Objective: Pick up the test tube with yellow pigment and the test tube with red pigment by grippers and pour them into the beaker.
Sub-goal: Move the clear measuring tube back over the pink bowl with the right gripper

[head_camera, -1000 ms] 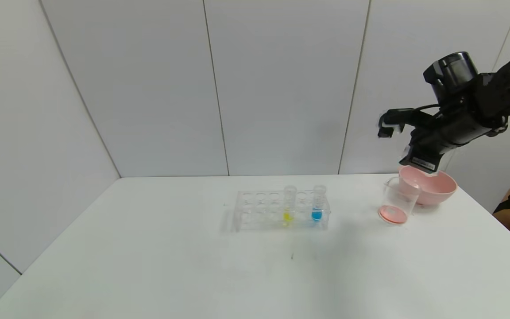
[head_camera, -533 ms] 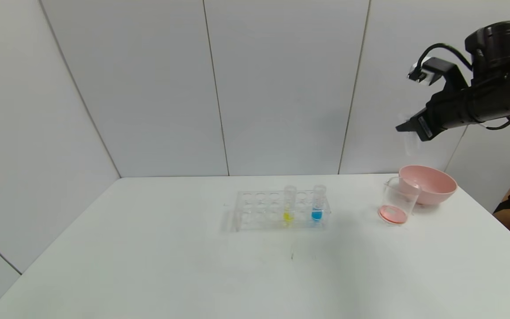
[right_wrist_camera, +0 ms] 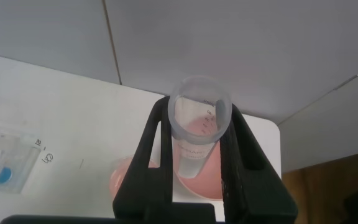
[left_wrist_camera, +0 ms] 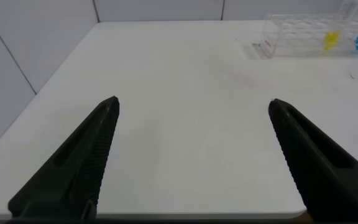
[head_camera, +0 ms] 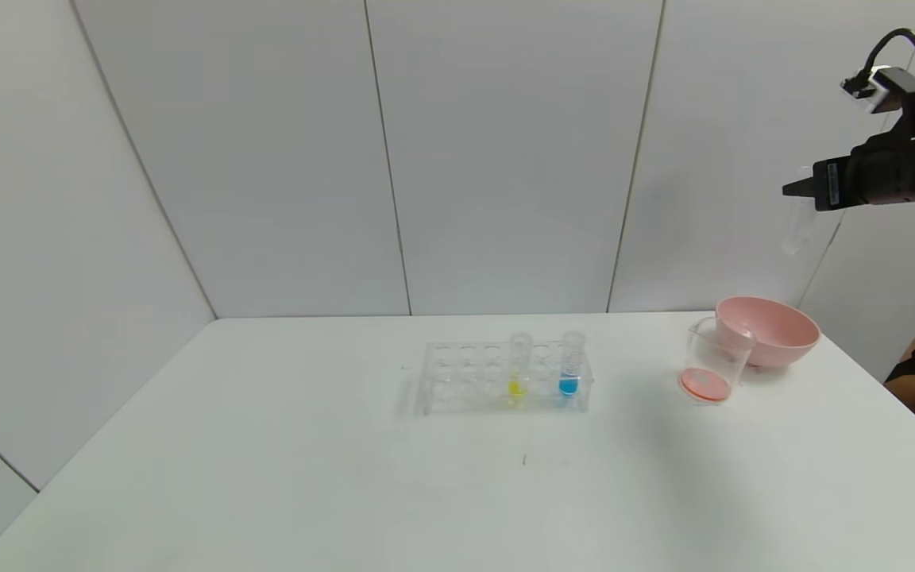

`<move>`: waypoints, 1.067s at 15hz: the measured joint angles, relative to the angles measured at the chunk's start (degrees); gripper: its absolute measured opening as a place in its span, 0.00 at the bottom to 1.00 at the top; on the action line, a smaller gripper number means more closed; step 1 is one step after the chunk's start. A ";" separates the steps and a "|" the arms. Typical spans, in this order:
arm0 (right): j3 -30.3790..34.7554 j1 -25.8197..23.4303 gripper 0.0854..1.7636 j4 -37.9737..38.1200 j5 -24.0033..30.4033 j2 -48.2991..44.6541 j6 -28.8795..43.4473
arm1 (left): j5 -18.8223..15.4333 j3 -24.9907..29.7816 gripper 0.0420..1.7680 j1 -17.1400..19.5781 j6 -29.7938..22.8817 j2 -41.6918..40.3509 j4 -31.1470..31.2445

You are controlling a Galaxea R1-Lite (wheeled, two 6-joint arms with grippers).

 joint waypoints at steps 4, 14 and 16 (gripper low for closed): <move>4.02 -2.78 0.25 -2.63 0.55 -0.23 8.19 | 0.00 0.00 0.97 0.00 0.00 0.00 0.01; 26.87 -6.85 0.25 -28.89 2.85 0.07 9.36 | -0.02 0.00 0.97 0.00 0.00 0.00 0.00; 29.71 -7.30 0.25 -33.63 2.68 1.95 9.53 | -0.02 0.00 0.97 0.00 0.00 0.00 0.00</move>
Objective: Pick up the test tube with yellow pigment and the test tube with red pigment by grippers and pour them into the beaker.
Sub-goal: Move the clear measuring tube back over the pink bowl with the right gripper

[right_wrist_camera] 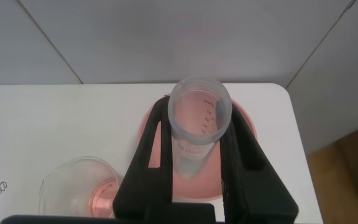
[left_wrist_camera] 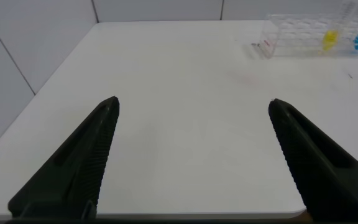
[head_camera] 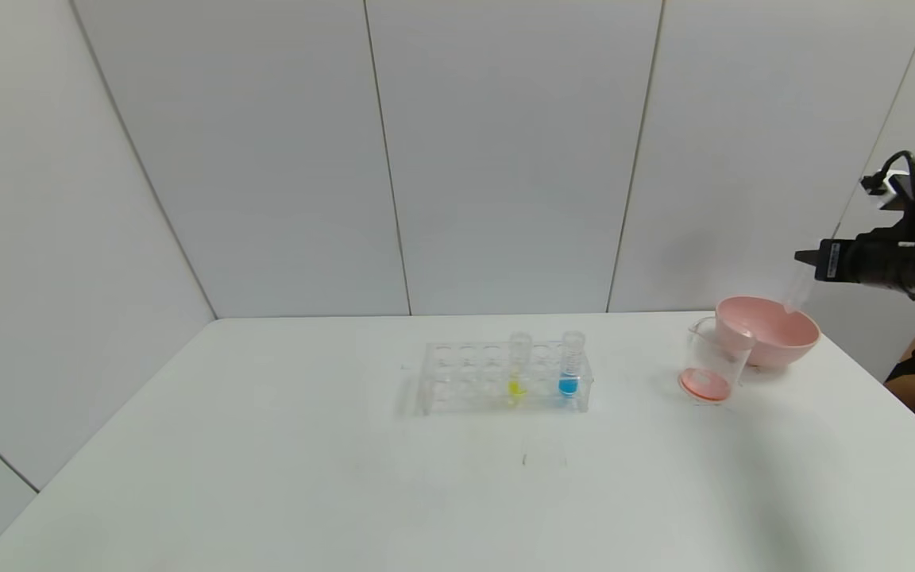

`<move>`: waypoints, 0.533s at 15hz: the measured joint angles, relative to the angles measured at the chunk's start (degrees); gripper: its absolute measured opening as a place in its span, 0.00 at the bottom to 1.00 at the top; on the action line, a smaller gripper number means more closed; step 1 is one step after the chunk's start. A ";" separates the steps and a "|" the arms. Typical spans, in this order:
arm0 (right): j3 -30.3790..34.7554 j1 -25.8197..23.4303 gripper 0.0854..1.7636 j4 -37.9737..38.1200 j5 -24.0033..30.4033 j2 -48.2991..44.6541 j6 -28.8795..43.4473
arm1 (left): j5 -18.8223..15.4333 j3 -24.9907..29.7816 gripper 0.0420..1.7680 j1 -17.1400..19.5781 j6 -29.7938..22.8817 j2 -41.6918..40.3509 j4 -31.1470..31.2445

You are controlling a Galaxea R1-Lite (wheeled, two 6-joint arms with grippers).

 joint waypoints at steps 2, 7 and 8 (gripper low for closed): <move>2.23 -0.29 0.25 -5.47 0.04 2.27 0.16 | 0.02 0.00 0.97 0.00 0.00 0.00 0.00; 2.10 -0.30 0.25 -10.13 0.04 8.44 0.38 | 0.02 0.00 0.97 0.00 0.00 0.00 0.00; 1.27 -0.30 0.25 -10.13 0.04 9.40 0.44 | 0.02 0.00 0.97 0.00 0.02 0.00 0.00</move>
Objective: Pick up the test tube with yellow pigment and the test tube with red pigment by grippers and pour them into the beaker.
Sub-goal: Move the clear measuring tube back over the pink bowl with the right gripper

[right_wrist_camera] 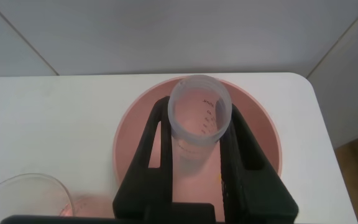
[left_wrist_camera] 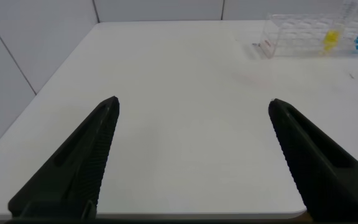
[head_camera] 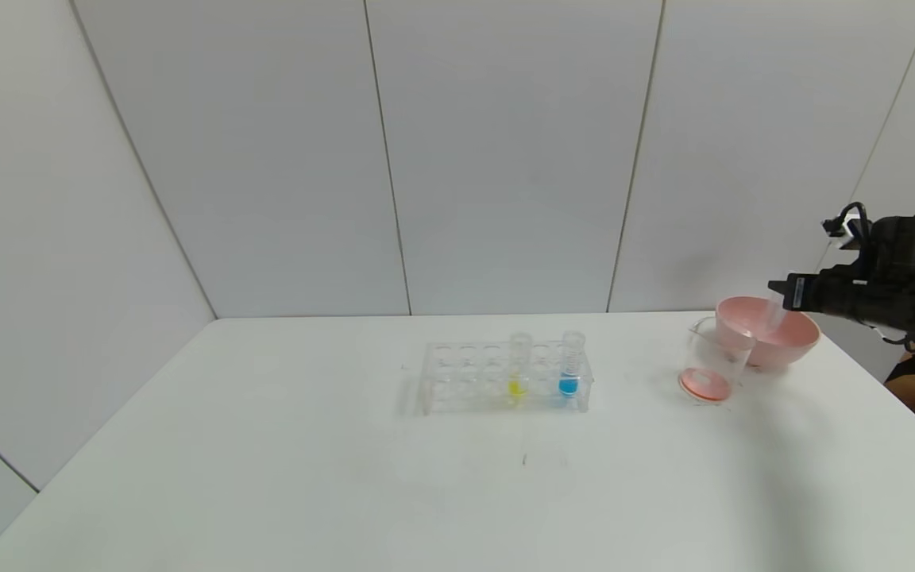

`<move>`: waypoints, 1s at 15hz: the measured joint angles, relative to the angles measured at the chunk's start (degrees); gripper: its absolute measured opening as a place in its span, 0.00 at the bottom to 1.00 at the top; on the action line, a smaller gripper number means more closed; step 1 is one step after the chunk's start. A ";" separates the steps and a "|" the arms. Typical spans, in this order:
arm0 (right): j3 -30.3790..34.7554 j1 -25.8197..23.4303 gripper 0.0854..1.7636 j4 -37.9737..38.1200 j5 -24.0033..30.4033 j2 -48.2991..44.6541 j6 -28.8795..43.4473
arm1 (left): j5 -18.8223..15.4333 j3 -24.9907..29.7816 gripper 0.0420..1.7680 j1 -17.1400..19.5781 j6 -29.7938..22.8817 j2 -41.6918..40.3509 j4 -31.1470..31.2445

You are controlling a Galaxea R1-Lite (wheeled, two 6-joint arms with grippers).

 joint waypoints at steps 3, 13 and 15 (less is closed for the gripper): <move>-2.06 -0.18 0.25 -0.05 -0.02 2.34 0.35 | 0.00 0.00 0.97 0.00 -0.02 0.00 0.00; -4.55 -0.27 0.37 -0.09 0.93 4.47 1.01 | 0.00 0.00 0.97 0.00 -0.02 0.00 0.00; -4.33 -0.40 0.50 -0.07 1.10 4.46 1.08 | 0.00 0.00 0.97 0.00 -0.02 0.00 0.00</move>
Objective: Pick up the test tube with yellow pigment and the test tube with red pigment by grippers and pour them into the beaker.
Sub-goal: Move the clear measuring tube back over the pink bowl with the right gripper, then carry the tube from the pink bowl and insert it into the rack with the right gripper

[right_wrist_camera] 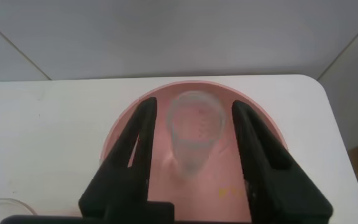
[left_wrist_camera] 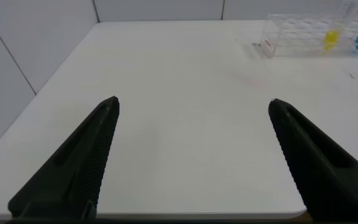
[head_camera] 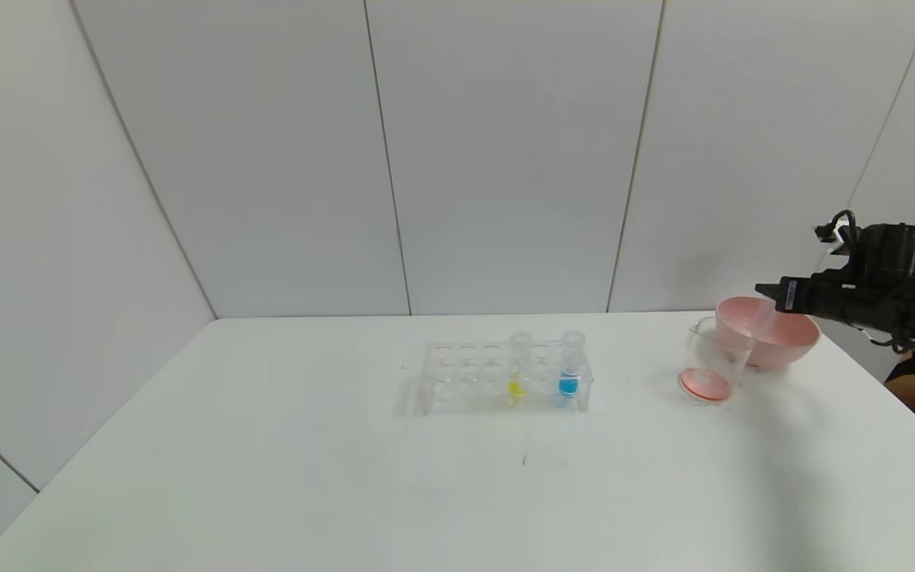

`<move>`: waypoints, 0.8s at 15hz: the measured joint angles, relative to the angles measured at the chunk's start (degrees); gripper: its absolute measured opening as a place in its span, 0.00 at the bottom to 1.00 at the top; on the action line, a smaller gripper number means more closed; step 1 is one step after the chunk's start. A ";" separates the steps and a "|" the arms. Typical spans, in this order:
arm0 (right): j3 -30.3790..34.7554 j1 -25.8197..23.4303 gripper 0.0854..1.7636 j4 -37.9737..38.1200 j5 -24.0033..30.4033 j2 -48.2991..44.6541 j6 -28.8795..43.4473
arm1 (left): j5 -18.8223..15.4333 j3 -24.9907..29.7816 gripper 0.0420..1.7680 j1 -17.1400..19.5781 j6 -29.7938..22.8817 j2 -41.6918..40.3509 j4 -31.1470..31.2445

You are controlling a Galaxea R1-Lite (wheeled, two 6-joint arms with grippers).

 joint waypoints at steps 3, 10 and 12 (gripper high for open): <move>0.17 -0.20 0.65 0.02 0.05 -0.07 -0.22 | 0.02 0.00 0.97 0.00 0.00 0.00 0.00; 1.50 -0.23 0.84 1.33 0.07 -3.19 0.11 | 0.00 0.00 0.97 0.00 0.02 0.00 0.00; 2.21 0.09 0.87 1.52 -0.33 -5.42 0.20 | 0.00 0.00 0.97 0.00 0.00 0.00 0.00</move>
